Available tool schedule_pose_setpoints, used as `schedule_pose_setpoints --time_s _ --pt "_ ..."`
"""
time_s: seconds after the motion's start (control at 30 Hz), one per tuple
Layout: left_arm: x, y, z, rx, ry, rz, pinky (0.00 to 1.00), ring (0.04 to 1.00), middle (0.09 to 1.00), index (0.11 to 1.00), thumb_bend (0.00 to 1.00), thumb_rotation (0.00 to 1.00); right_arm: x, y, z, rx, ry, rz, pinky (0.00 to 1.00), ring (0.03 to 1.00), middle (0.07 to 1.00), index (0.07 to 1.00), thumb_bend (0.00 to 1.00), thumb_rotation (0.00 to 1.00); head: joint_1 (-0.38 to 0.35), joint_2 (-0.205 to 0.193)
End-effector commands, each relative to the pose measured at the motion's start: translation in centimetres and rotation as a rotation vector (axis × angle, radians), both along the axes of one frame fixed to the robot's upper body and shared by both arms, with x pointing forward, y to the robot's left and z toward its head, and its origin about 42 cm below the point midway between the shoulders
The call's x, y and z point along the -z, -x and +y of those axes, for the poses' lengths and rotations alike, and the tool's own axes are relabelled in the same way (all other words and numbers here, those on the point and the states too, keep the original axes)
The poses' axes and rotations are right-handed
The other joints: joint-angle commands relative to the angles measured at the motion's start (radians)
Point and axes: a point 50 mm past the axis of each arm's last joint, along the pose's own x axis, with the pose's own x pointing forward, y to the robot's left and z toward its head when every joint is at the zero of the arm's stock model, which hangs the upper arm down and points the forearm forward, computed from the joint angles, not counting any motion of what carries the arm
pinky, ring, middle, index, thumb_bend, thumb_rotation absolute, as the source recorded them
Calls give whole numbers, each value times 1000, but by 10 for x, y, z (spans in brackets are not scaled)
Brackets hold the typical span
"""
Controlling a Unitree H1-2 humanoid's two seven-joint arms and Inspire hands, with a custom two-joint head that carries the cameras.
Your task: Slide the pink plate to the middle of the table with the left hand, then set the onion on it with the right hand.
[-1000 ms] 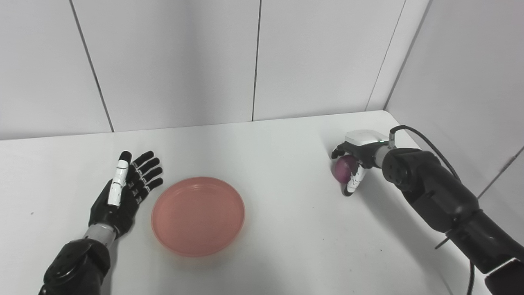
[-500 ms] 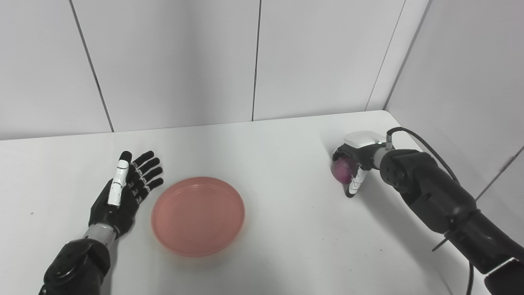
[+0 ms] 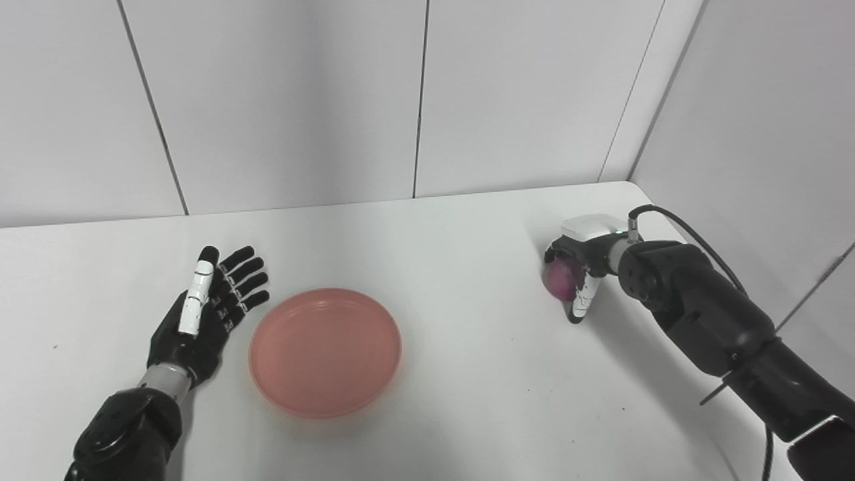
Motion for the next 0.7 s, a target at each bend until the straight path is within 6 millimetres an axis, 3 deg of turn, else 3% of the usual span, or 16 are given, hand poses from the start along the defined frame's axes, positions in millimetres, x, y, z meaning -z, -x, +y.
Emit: schedule_pose_setpoints --time_s 0.0,0.1,0.37,0.47,0.67 --pt "21 7 7 -13 -34 89 830 858 851 792 660 851 -9 -2 -5 -39 34 -15 548 659 742 794 858 115 3 -1" --pt "20 7 7 -15 -32 91 836 862 855 794 651 856 -9 -3 -5 -61 40 -28 561 637 713 784 811 138 3 -1" --pt "19 8 6 -17 -32 89 839 862 855 794 635 862 -10 -3 -4 -69 27 -43 456 513 587 739 717 127 3 1" --pt "19 8 6 -18 -36 89 836 861 854 792 640 862 -9 -4 -5 -69 24 -42 398 463 496 710 575 10 4 2" --pt "20 8 7 -17 -37 92 840 863 856 796 639 865 -7 -4 -4 -70 28 -36 389 459 488 679 561 0 5 2"
